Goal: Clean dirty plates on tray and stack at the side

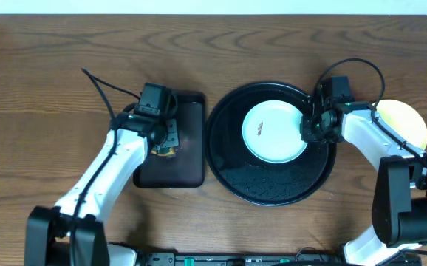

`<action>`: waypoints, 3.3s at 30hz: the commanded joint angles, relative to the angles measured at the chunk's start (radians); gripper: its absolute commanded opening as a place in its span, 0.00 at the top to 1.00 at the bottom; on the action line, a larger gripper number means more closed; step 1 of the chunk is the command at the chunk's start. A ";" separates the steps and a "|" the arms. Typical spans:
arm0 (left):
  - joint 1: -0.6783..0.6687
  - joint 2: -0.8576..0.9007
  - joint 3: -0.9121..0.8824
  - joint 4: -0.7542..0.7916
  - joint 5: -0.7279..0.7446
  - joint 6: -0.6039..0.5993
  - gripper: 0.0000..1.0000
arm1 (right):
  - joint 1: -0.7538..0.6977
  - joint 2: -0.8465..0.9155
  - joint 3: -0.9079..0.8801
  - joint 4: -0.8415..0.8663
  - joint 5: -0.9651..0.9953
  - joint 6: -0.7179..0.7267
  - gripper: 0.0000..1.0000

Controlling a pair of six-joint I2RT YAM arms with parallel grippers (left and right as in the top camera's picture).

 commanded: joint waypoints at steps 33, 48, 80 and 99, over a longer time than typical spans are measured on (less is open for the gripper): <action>-0.021 0.053 0.314 -0.257 -0.095 0.029 0.93 | 0.012 -0.019 -0.004 0.026 0.009 -0.052 0.74; -0.021 0.138 0.415 -0.345 -0.094 0.029 0.93 | 0.011 -0.019 -0.003 0.035 0.010 -0.053 0.68; -0.088 0.141 0.416 -0.298 -0.192 0.036 0.93 | 0.011 -0.019 0.013 0.016 -0.002 -0.052 0.99; -0.108 0.143 0.519 -0.310 -0.126 0.065 0.93 | 0.013 -0.019 0.013 0.016 -0.002 -0.052 0.99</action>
